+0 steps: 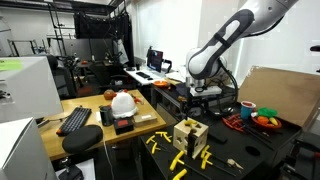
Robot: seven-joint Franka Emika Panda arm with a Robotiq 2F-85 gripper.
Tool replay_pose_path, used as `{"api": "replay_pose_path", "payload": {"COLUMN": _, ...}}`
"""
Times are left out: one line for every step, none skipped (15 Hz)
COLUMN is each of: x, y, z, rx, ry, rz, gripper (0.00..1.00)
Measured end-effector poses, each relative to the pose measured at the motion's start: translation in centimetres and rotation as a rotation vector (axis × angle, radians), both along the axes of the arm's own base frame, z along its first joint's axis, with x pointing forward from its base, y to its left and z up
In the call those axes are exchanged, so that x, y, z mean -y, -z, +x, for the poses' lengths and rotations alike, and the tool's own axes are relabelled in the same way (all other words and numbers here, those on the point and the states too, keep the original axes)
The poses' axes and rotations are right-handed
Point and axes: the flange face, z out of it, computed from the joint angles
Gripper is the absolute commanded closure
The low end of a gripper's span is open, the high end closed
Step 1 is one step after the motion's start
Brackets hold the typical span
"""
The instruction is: Put one yellow handle in the wooden box and then on the black stand
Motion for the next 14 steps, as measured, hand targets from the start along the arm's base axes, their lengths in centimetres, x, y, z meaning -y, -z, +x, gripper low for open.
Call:
{"api": "replay_pose_path", "payload": {"x": -0.2, "y": 0.2, "z": 0.5, "rx": -0.020, "ry": -0.038, "rz": 0.001, "gripper": 0.00}}
{"api": "replay_pose_path", "payload": {"x": -0.3, "y": 0.5, "z": 0.9, "rx": -0.037, "ry": -0.074, "rz": -0.006, "gripper": 0.00}}
{"api": "replay_pose_path", "payload": {"x": -0.4, "y": 0.9, "z": 1.4, "rx": -0.049, "ry": -0.106, "rz": -0.014, "gripper": 0.00}}
{"api": "replay_pose_path", "payload": {"x": -0.4, "y": 1.5, "z": 1.9, "rx": -0.055, "ry": -0.136, "rz": -0.025, "gripper": 0.00}}
{"api": "replay_pose_path", "payload": {"x": -0.3, "y": 2.2, "z": 2.3, "rx": -0.054, "ry": -0.156, "rz": -0.041, "gripper": 0.00}}
{"api": "replay_pose_path", "payload": {"x": -0.3, "y": 2.9, "z": 2.7, "rx": -0.055, "ry": -0.176, "rz": -0.058, "gripper": 0.00}}
{"api": "replay_pose_path", "payload": {"x": -0.2, "y": 3.5, "z": 3.1, "rx": -0.056, "ry": -0.193, "rz": -0.073, "gripper": 0.00}}
{"api": "replay_pose_path", "payload": {"x": -0.2, "y": 4.1, "z": 3.3, "rx": -0.057, "ry": -0.209, "rz": -0.086, "gripper": 0.00}}
{"api": "replay_pose_path", "payload": {"x": -0.3, "y": 4.7, "z": 3.5, "rx": -0.058, "ry": -0.224, "rz": -0.097, "gripper": 0.00}}
{"api": "replay_pose_path", "payload": {"x": -0.4, "y": 5.2, "z": 3.7, "rx": -0.058, "ry": -0.237, "rz": -0.106, "gripper": 0.00}}
{"api": "replay_pose_path", "payload": {"x": -0.5, "y": 5.5, "z": 3.8, "rx": -0.058, "ry": -0.246, "rz": -0.112, "gripper": 0.00}}
{"api": "replay_pose_path", "payload": {"x": -0.5, "y": 5.8, "z": 3.9, "rx": -0.058, "ry": -0.252, "rz": -0.116, "gripper": 0.00}}
{"api": "replay_pose_path", "payload": {"x": -0.6, "y": 6.1, "z": 4.0, "rx": -0.057, "ry": -0.257, "rz": -0.119, "gripper": 0.00}}
{"api": "replay_pose_path", "payload": {"x": -0.6, "y": 6.2, "z": 4.1, "rx": -0.056, "ry": -0.261, "rz": -0.123, "gripper": 0.00}}
